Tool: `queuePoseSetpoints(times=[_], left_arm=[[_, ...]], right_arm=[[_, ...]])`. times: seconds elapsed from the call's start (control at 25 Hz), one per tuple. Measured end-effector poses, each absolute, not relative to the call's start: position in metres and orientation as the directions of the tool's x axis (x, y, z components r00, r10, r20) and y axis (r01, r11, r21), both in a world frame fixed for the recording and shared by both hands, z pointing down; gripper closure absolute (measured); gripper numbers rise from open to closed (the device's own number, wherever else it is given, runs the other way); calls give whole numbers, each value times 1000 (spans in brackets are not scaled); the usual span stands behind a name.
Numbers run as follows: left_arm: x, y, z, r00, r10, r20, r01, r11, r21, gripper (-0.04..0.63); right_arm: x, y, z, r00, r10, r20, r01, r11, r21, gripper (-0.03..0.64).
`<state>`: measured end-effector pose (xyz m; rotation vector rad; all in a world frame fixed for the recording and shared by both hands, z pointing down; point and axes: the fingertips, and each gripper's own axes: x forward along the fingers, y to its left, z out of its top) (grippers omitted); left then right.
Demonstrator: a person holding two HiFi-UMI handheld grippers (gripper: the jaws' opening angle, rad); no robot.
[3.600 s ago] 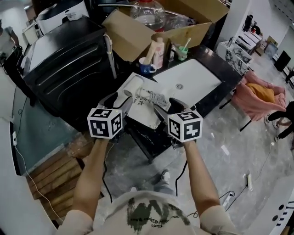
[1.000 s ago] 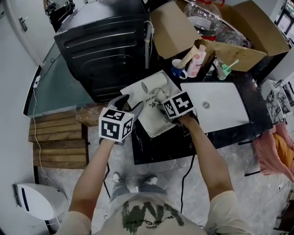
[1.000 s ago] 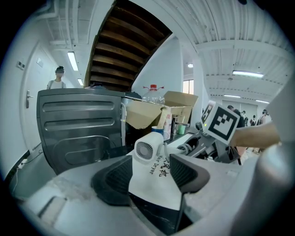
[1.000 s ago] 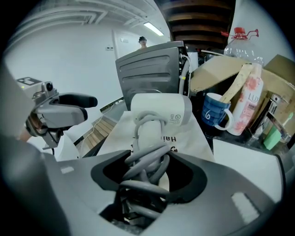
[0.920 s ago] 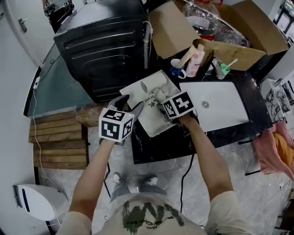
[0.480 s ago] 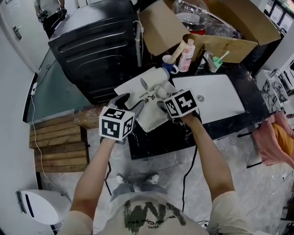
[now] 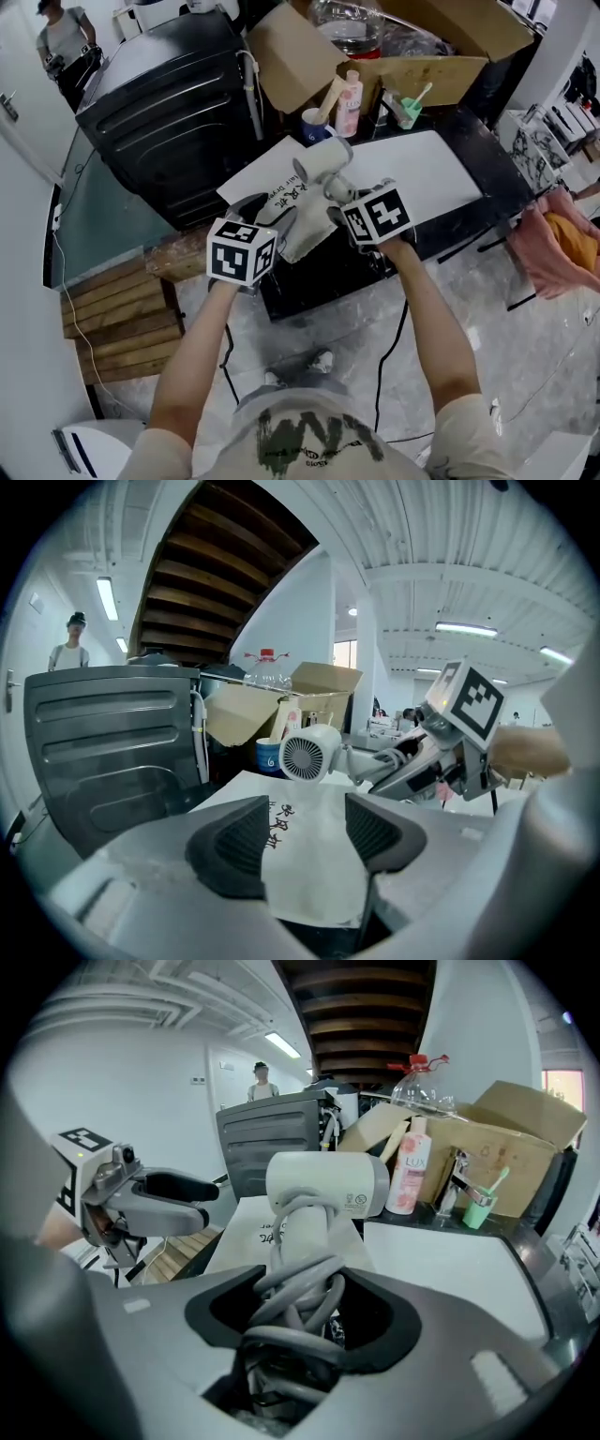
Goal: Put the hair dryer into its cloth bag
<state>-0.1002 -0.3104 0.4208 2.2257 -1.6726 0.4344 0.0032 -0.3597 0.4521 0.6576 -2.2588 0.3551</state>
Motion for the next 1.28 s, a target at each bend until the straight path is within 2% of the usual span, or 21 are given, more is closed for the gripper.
queuePoseSetpoints(times=[0.56,1.28], left_arm=[[-59,-303,446,420,-746,516,-886,-461,56,328],[-29,-305,501,441,-561,701,-802,-597,27,328]], right_arm=[[69,-319,459,-517,-472,714,-723,688,-68,374],[99,-280,477,-472,-540,697,-801,592,-84,373]])
